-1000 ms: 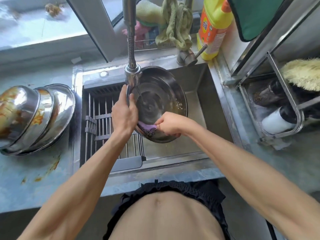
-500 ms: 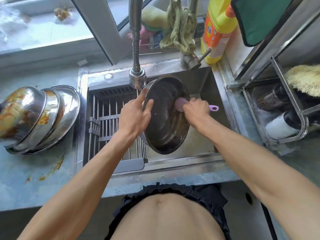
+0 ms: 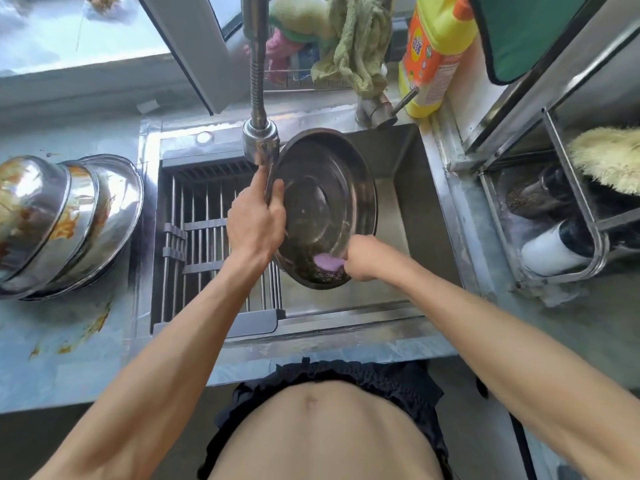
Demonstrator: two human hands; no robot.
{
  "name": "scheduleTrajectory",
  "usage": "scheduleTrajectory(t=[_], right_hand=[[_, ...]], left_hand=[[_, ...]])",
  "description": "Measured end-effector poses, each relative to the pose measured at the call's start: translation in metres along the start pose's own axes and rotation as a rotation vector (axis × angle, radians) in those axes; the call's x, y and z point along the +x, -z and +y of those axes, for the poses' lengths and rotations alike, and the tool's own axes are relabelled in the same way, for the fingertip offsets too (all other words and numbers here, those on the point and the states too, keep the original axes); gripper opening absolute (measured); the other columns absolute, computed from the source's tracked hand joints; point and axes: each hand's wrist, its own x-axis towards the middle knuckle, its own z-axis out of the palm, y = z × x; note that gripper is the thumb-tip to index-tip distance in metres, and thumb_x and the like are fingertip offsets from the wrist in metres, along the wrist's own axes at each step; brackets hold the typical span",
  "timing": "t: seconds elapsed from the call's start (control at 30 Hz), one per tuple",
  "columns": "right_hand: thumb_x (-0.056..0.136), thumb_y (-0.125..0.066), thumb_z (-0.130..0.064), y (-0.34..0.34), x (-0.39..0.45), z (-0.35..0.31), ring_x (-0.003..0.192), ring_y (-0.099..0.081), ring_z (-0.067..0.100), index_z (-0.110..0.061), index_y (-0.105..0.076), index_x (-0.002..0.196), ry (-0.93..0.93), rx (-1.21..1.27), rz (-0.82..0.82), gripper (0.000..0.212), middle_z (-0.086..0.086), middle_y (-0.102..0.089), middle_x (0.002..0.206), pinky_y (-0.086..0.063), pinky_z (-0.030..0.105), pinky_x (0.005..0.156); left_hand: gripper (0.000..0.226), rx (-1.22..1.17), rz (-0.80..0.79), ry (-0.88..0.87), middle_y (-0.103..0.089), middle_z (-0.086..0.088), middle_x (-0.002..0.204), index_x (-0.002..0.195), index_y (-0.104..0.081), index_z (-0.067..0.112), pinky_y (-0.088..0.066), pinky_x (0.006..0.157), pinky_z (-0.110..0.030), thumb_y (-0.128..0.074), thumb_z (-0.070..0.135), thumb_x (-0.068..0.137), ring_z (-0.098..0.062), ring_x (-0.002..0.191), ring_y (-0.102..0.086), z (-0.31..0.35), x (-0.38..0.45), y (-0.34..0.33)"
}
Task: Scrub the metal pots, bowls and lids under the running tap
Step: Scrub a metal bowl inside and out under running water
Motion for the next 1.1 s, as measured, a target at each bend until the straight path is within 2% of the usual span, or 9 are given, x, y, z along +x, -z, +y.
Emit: scheduleTrajectory(t=[0.07,0.2,0.33,0.43,0.6,0.67,0.83,0.97,1.1], right_hand=[[0.095,-0.046,-0.008,0.001,-0.003,-0.008,0.056,-0.049,0.023,0.002,-0.068,0.113,0.026,0.195,-0.121,0.03,0.013,-0.063,0.079,-0.036,0.024,0.044],[0.101,-0.051,-0.021,0.003,-0.006,-0.016,0.049,-0.039,0.011,-0.02,-0.066,0.119,0.095,0.653,-0.114,0.024,0.002,-0.056,0.067,-0.028,0.021,0.041],[0.095,-0.05,-0.014,-0.005,0.005,-0.003,0.054,-0.048,0.021,-0.018,-0.073,0.104,0.095,0.373,-0.009,0.025,0.007,-0.061,0.071,-0.035,0.023,0.045],[0.086,-0.053,-0.016,-0.013,0.016,0.023,0.082,-0.066,0.032,-0.013,-0.072,0.104,-0.081,0.201,0.172,0.026,0.012,-0.067,0.09,-0.051,0.03,0.067],[0.088,-0.062,-0.025,-0.014,0.012,0.046,0.104,-0.06,0.04,-0.008,-0.052,0.116,-0.251,0.366,0.537,0.034,0.018,-0.06,0.116,-0.042,0.036,0.073],[0.083,-0.068,-0.024,-0.018,0.017,0.048,0.1,-0.06,0.038,-0.005,-0.043,0.117,-0.308,0.571,0.531,0.046,0.017,-0.059,0.115,-0.046,0.036,0.072],[0.082,-0.06,-0.005,-0.027,0.039,0.053,0.049,-0.046,0.021,-0.015,-0.053,0.086,-0.342,1.108,0.421,0.013,0.013,-0.059,0.081,-0.034,0.028,0.045],[0.083,-0.058,-0.003,-0.031,0.043,0.057,0.061,-0.054,0.017,-0.019,-0.059,0.094,-0.277,1.09,0.487,0.019,0.004,-0.066,0.087,-0.041,0.025,0.055],[0.086,-0.059,-0.004,-0.024,0.043,0.055,0.077,-0.063,0.019,-0.015,-0.062,0.104,-0.165,1.001,0.509,0.021,0.005,-0.069,0.094,-0.05,0.03,0.066]], left_hand=[[0.038,-0.015,0.004,-0.012,-0.073,-0.011,0.113,0.145,-0.052,0.037,-0.051,0.085,-0.042,-0.046,0.035,0.107,-0.029,0.1,-0.067,-0.001,-0.004,-0.005],[0.037,-0.135,0.051,0.043,-0.071,-0.004,0.124,0.143,-0.053,0.028,-0.052,0.091,-0.039,-0.047,0.036,0.107,-0.021,0.108,-0.066,-0.007,-0.004,-0.01],[0.037,-0.257,0.111,0.169,-0.063,0.018,0.116,0.143,-0.054,0.024,-0.044,0.089,-0.012,-0.045,0.031,0.109,0.0,0.105,-0.059,-0.018,-0.005,-0.005],[0.034,-0.322,0.117,0.221,-0.068,0.013,0.116,0.14,-0.055,0.026,-0.051,0.094,-0.025,-0.044,0.033,0.109,-0.003,0.106,-0.065,-0.028,-0.009,-0.005],[0.034,-0.408,0.024,0.275,-0.067,0.002,0.122,0.141,-0.052,0.025,-0.054,0.099,-0.042,-0.041,0.031,0.11,-0.016,0.112,-0.065,-0.038,-0.018,-0.014],[0.035,-0.529,-0.008,0.299,-0.065,0.003,0.12,0.144,-0.048,0.018,-0.056,0.096,-0.035,-0.041,0.022,0.11,-0.016,0.11,-0.065,-0.033,-0.02,-0.016],[0.042,-0.717,-0.217,0.413,-0.072,-0.004,0.118,0.147,-0.039,0.021,-0.063,0.085,-0.045,-0.05,0.014,0.106,-0.023,0.101,-0.073,-0.037,-0.02,-0.003],[0.021,-0.428,-0.437,0.473,-0.078,-0.008,0.099,0.122,-0.056,0.014,-0.061,0.086,-0.056,-0.056,0.02,0.102,-0.024,0.089,-0.077,-0.036,0.015,0.031],[0.011,-0.236,-0.657,0.437,-0.077,-0.01,0.099,0.111,-0.057,0.024,-0.064,0.076,-0.048,-0.054,0.017,0.104,-0.026,0.086,-0.078,-0.021,0.051,0.056]])
